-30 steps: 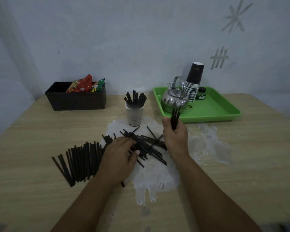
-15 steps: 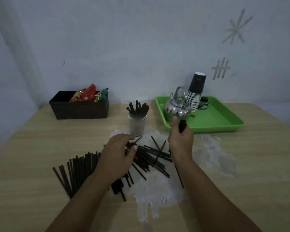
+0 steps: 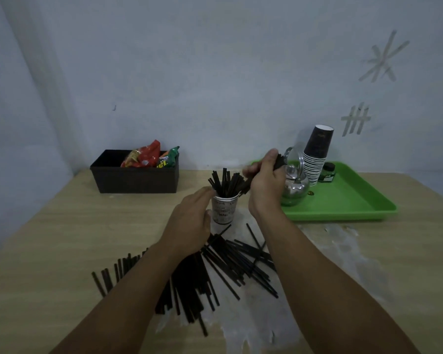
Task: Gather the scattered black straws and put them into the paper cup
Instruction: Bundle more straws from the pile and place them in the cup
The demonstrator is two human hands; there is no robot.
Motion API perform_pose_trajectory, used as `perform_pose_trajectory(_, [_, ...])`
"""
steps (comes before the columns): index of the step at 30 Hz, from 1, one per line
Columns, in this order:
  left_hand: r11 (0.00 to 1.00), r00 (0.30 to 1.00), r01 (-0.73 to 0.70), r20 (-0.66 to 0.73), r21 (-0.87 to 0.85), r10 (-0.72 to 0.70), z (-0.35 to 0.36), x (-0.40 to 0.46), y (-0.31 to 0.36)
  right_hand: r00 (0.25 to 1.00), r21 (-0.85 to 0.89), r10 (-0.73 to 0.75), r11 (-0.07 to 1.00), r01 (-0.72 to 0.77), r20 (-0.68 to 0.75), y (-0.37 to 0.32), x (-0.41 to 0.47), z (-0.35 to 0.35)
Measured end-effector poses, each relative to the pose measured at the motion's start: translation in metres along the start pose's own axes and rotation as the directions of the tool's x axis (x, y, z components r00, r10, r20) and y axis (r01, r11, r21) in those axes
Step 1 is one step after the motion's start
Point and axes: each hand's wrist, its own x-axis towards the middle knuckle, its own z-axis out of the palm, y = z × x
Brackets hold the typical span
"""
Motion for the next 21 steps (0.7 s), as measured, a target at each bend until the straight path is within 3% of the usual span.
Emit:
perform_pose_trajectory(5, [1.000, 1.000, -0.013, -0.013, 0.022, 0.014, 0.005, -0.002, -0.004, 0.999, -0.122, 0.024, 0.992, -0.027, -0.025, 0.018, 0.007, 0.011])
perform_pose_trajectory(10, [0.998, 0.999, -0.018, -0.025, 0.056, 0.020, 0.006, -0.002, -0.001, 0.997, -0.296, 0.059, 0.954, -0.041, 0.050, 0.038, 0.005, 0.011])
perform_pose_trajectory(14, [0.998, 1.000, -0.015, -0.024, 0.060, 0.017, 0.007, -0.003, -0.002, 0.987, -0.487, 0.045, 0.873, 0.036, 0.153, 0.052, 0.004, 0.000])
perform_pose_trajectory(21, [0.997, 1.000, -0.028, -0.002, 0.072, 0.028, 0.007, -0.002, -0.003, 0.961, -0.610, 0.153, 0.792, 0.020, 0.230, 0.050, -0.001, -0.016])
